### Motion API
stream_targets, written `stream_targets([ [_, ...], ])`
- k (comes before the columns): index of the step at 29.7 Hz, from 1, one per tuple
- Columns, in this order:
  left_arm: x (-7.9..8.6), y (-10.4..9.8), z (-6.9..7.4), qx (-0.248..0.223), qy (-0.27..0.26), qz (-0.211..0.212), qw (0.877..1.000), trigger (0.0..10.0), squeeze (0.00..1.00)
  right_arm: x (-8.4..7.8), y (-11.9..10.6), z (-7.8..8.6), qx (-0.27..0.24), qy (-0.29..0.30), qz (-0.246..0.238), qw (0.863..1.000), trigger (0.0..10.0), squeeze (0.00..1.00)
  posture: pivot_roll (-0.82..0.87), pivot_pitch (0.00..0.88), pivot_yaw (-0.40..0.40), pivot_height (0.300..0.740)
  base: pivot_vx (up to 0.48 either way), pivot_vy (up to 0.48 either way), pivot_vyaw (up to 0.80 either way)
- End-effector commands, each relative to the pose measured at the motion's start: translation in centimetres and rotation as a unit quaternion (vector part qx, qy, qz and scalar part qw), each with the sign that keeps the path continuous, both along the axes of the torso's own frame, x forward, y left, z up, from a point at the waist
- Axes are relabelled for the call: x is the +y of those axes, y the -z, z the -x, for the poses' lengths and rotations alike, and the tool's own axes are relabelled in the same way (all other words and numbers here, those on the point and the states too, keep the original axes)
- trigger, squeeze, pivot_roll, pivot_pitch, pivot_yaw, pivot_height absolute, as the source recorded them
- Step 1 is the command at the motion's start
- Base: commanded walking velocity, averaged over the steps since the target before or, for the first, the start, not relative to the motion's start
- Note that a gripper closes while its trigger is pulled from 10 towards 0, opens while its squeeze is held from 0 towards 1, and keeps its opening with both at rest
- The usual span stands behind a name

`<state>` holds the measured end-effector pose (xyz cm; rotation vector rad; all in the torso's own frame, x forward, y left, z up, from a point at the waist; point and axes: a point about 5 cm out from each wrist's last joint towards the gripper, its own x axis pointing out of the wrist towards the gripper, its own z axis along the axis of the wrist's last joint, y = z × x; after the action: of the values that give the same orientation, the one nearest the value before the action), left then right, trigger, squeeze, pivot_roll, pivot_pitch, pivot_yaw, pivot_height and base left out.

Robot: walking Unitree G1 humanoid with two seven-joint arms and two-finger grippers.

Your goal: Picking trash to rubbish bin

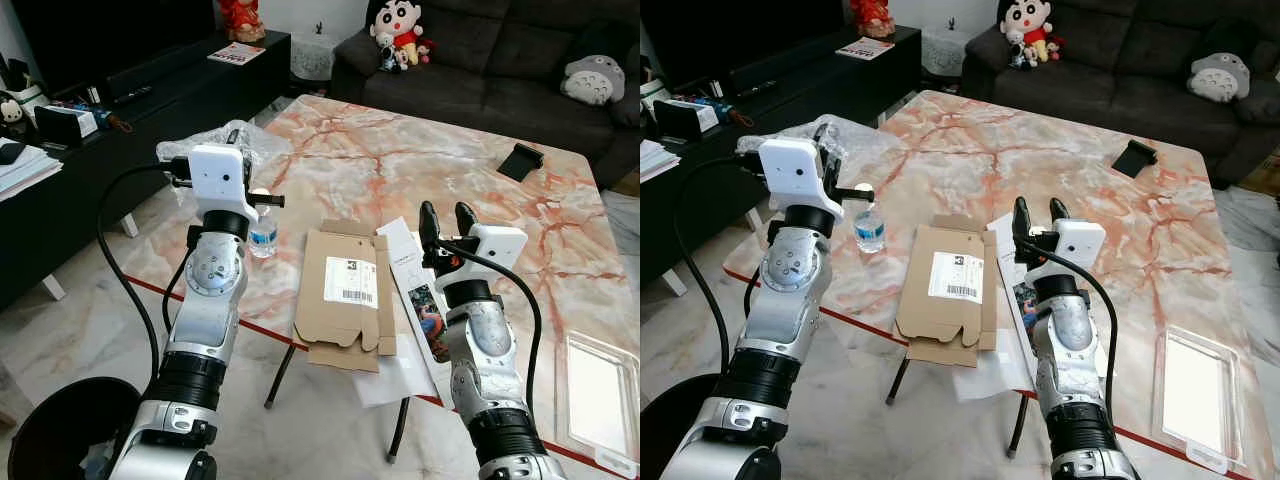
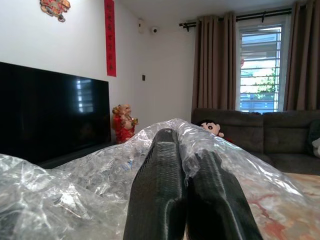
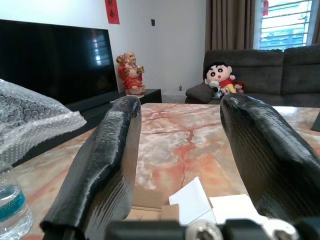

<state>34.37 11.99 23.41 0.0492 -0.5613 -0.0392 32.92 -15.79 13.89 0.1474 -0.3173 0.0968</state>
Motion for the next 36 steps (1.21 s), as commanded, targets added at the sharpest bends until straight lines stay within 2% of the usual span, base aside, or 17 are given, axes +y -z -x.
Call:
stream_targets([
  [1,-0.3,0.0,0.0,0.000,0.005,0.001,1.000,10.0,0.00,-0.3,-0.6,-0.1,-0.009,0.003,0.001,1.000,10.0,0.00,0.09,0.000,-0.082,0.740,0.000,0.000,0.00],
  [24,-0.7,0.2,0.2,0.003,0.012,0.000,1.000,10.0,0.00,-0.4,-0.4,0.1,-0.003,0.005,0.002,1.000,10.0,0.00,0.09,0.000,-0.081,0.740,-0.280,0.000,0.00],
  [36,-0.3,0.5,0.3,0.007,0.003,-0.001,1.000,10.0,0.00,-0.8,0.9,0.3,0.023,0.007,0.007,1.000,10.0,0.00,0.08,0.000,-0.092,0.740,-0.289,0.000,0.00],
])
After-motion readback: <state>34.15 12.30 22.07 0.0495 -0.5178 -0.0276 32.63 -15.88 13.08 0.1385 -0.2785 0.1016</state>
